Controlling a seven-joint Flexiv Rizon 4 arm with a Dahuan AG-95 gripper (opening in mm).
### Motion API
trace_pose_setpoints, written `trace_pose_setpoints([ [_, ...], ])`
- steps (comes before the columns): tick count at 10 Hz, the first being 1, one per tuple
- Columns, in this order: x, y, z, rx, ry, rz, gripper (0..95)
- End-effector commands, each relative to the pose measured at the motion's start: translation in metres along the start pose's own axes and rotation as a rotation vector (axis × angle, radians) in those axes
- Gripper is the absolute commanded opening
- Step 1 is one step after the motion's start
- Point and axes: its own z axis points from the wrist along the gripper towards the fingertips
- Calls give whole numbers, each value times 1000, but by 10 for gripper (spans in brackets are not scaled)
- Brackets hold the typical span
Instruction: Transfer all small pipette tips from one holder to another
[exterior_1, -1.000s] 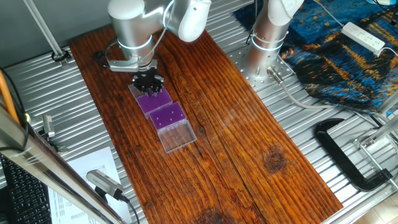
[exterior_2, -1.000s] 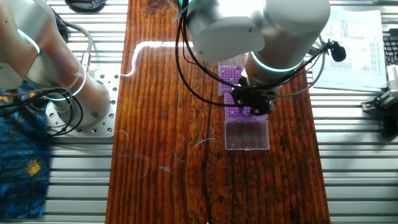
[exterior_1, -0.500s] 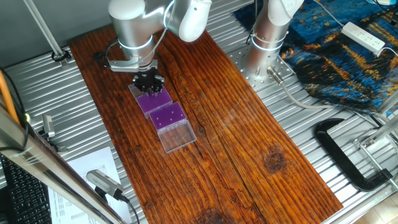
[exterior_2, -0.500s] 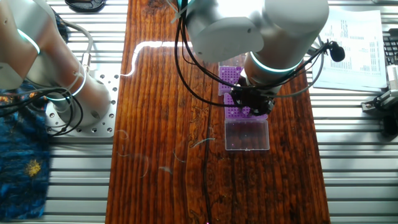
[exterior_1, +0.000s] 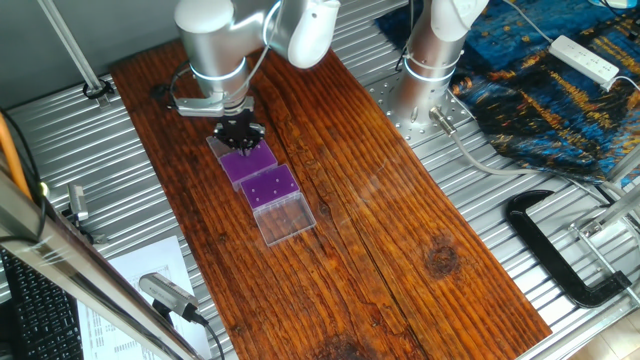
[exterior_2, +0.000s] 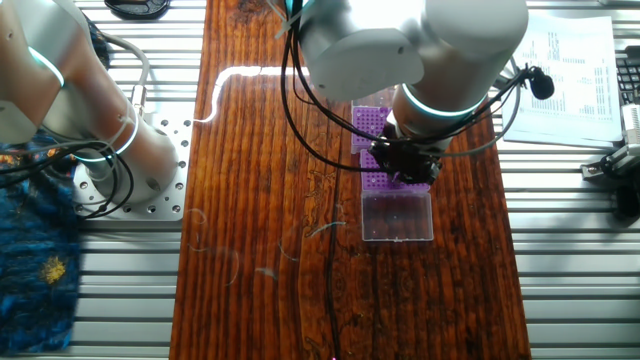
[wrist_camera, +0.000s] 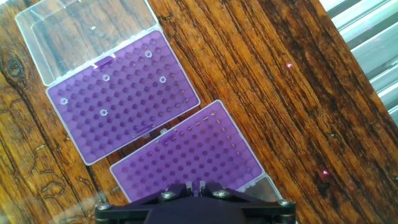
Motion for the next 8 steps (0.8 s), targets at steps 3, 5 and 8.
trace_pose_setpoints([
  [3,0,0,-4,-2,-1,7,0],
  [5,-2,-1,-12,-6,4,10,0],
  [8,-3,0,-22,-10,6,8,0],
])
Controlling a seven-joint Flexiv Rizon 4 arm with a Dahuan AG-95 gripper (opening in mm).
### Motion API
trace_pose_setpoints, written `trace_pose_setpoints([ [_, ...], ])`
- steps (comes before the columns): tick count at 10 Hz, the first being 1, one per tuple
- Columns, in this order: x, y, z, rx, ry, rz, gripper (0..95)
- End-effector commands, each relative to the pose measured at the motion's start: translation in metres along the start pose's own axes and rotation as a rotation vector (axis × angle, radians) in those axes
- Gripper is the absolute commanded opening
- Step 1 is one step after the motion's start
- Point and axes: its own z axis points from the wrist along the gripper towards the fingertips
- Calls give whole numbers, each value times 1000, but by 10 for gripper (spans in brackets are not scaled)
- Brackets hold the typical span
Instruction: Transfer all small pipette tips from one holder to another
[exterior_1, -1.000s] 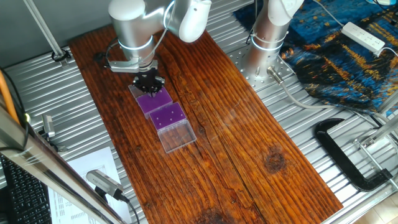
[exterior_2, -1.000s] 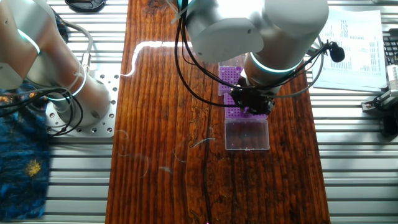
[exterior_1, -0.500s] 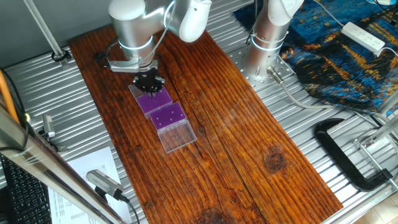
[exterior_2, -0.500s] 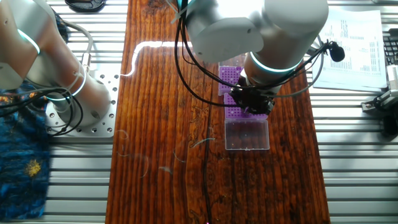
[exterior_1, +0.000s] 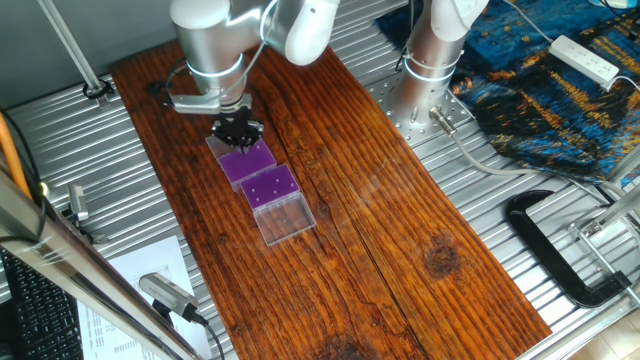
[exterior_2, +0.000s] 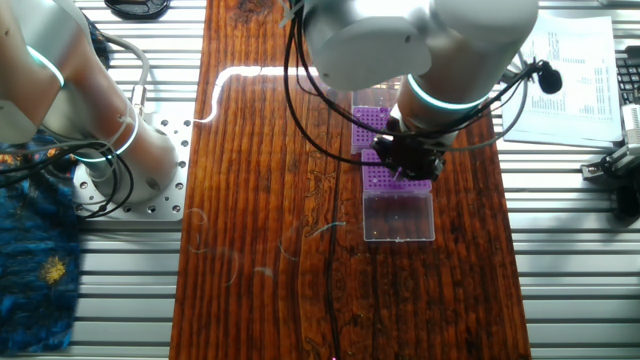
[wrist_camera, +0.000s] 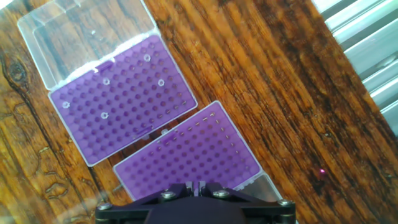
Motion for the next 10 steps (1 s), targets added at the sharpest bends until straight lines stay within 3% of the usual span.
trace_pose_setpoints([
  [1,-1,2,-9,-6,2,-1,0],
  [4,-7,6,-30,-8,4,-8,0],
  [7,-29,16,-39,-14,-15,34,0],
  [8,-44,18,-41,-11,-22,58,0],
  [9,-47,18,-41,-11,-22,62,0],
  [10,-63,15,-43,-16,-30,82,0],
])
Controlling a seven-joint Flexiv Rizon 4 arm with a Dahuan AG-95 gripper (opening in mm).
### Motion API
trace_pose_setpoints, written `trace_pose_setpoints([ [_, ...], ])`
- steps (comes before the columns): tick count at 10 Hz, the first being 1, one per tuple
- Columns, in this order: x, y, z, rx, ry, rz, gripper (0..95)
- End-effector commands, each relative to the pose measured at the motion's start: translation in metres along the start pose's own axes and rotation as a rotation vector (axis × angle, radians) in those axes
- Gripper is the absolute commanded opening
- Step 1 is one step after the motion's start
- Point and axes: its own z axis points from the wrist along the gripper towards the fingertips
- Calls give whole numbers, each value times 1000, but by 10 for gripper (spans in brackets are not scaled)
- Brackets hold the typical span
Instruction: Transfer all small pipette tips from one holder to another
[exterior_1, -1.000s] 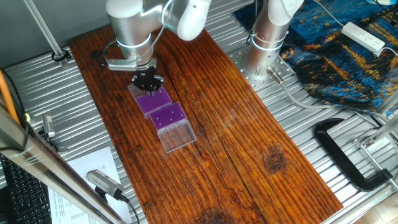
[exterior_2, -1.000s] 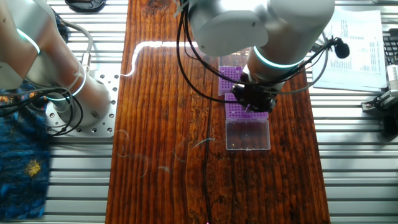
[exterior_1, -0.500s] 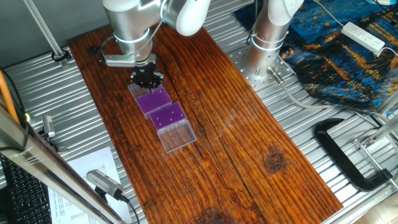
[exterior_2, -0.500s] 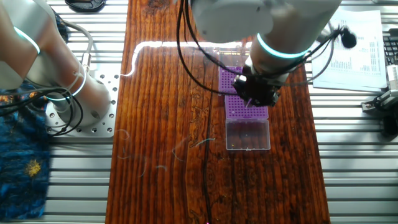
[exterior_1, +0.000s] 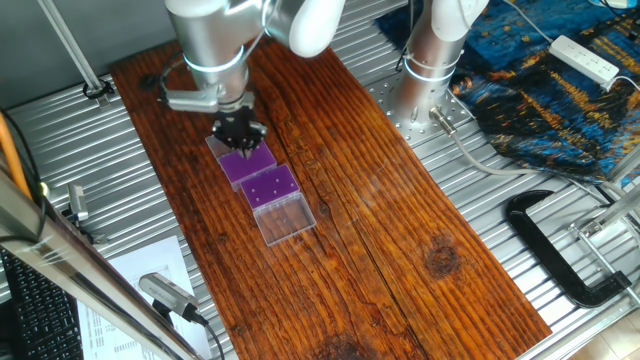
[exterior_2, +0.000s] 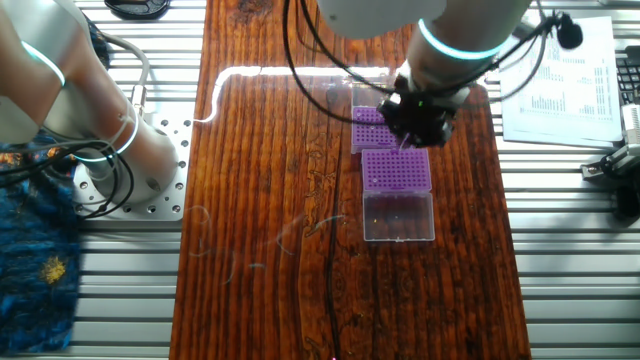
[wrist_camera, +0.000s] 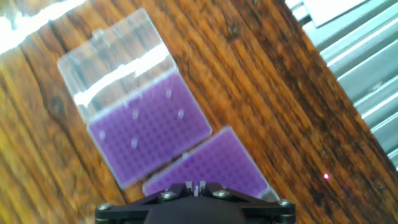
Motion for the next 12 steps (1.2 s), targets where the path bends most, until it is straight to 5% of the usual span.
trace_pose_setpoints([
  [1,-22,-2,-2,-9,-15,23,0],
  [4,-35,-2,6,2,-26,23,0],
  [12,-27,2,29,-3,-64,12,0],
])
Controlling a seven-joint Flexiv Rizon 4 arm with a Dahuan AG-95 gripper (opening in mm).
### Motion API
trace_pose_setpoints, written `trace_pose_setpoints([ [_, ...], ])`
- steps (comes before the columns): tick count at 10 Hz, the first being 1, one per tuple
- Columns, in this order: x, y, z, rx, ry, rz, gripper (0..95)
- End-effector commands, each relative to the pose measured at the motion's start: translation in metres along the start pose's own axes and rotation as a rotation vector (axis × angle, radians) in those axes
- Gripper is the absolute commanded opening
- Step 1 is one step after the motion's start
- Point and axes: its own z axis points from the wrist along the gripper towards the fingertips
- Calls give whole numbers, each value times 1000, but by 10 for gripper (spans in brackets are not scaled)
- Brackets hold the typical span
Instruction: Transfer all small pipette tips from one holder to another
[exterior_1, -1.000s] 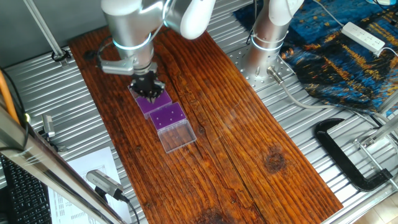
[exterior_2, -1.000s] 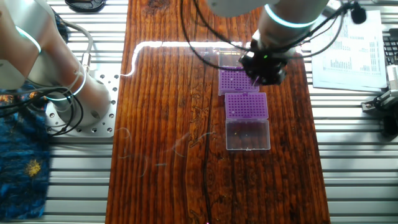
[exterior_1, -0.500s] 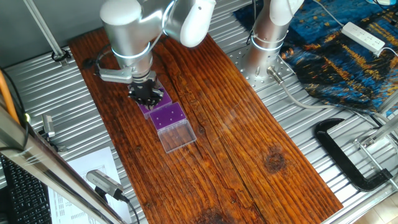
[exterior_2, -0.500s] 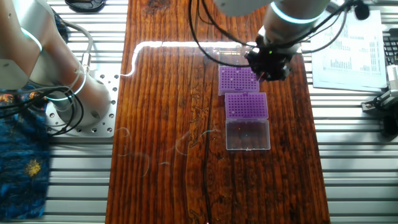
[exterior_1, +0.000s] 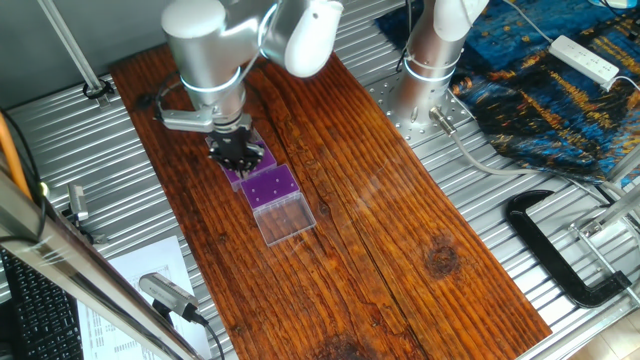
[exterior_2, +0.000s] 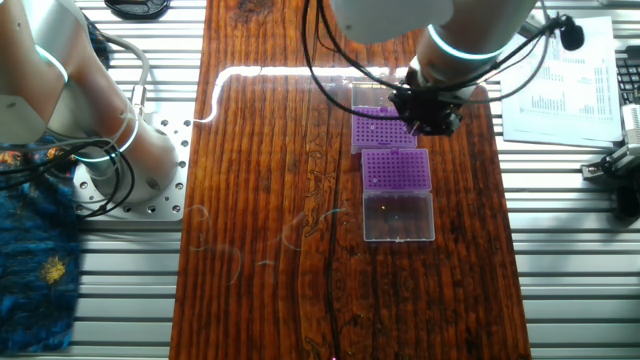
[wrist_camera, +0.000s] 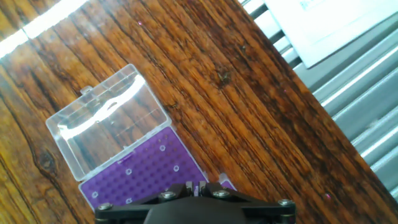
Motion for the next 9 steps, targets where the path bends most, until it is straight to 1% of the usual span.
trace_pose_setpoints([
  [1,1,2,1,-7,-7,2,0],
  [3,4,4,3,-5,-10,2,0],
  [6,2,6,5,-12,-22,13,0],
  [9,2,8,7,-8,-18,14,0],
])
